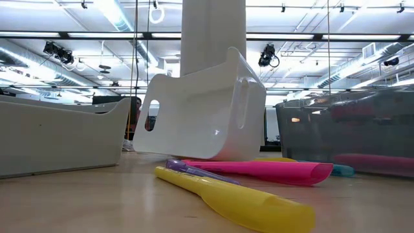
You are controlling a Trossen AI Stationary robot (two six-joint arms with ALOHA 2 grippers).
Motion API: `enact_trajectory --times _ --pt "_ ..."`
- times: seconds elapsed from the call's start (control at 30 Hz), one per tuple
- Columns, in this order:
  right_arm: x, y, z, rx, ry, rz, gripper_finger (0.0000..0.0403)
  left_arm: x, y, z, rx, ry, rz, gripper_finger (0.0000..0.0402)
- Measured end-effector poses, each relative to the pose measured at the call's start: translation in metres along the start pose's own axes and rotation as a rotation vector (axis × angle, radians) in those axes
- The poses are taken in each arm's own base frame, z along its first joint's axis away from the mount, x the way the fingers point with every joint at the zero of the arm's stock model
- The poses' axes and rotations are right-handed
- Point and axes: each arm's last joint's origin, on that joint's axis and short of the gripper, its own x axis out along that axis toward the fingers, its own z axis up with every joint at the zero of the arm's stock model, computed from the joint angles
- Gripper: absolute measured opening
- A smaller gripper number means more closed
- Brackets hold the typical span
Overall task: Pick & Place Markers
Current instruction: Adjust the white bin
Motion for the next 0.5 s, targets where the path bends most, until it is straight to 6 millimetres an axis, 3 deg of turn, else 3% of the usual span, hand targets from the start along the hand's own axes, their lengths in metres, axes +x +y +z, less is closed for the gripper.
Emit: enact_trajectory --times 0.3,0.5 --pt "0.049 0.043 0.018 -0.22 0.098 -0.151 0.0135 -0.013 0.004 -0.022 -0.138 -0.08 0.083 0.0177" --pt "0.07 0.06 0.009 -0.246 0.143 -0.175 0.0135 -0.017 0.0 -0.02 -0.149 -0.105 0.069 0.0177"
